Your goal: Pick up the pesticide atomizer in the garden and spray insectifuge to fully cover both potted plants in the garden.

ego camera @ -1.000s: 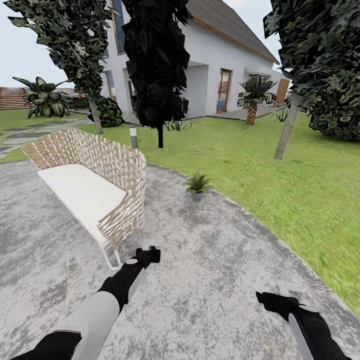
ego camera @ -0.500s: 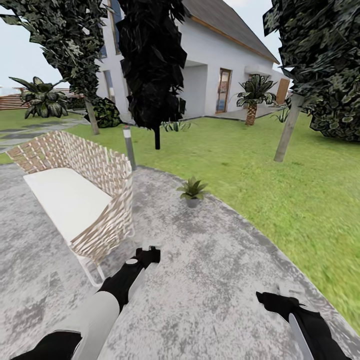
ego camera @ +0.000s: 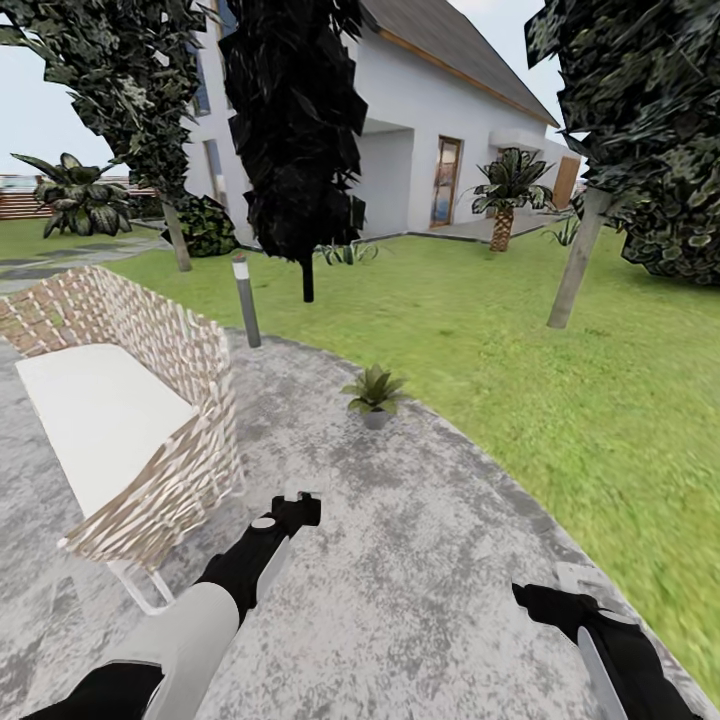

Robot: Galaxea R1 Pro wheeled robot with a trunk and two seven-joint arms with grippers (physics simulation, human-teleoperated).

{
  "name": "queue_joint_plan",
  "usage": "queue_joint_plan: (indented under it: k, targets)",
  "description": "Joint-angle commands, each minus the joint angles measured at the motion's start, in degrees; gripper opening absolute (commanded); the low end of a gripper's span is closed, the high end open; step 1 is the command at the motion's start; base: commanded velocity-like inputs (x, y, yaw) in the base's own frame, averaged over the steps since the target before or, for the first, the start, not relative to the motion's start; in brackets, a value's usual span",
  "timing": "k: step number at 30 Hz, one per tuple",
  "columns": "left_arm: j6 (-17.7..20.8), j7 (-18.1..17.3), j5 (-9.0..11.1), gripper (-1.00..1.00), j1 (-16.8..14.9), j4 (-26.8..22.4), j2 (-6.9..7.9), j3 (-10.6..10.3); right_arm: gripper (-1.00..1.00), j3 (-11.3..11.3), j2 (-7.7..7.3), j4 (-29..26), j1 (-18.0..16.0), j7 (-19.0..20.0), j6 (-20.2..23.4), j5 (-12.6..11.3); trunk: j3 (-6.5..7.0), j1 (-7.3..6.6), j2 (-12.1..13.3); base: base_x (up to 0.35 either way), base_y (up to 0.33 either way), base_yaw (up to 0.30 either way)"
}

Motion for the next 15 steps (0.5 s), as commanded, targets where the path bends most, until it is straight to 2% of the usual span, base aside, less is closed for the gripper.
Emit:
queue_joint_plan:
  k: [1,6,15]
  targets:
    - [0.3,-0.1,-0.4,-1.00,0.0,-0.2,-0.01,0.1,1.00,0.0,0.00,0.0,0.0,0.0,0.2,-0.4,-0.05,0.02,0.0,0.311,-0.182,0.023]
    - [0.3,-0.1,-0.4,-1.00,0.0,-0.1,-0.01,0.1,1.00,0.0,0.03,0.0,0.0,0.0,0.2,-0.4,-0.05,0.02,0.0,0.309,-0.190,0.070]
    - [0.3,-0.1,-0.4,-1.00,0.0,-0.1,-0.08,0.1,1.00,0.0,0.02,0.0,0.0,0.0,0.2,-0.4,-0.05,0.02,0.0,0.303,-0.212,0.141]
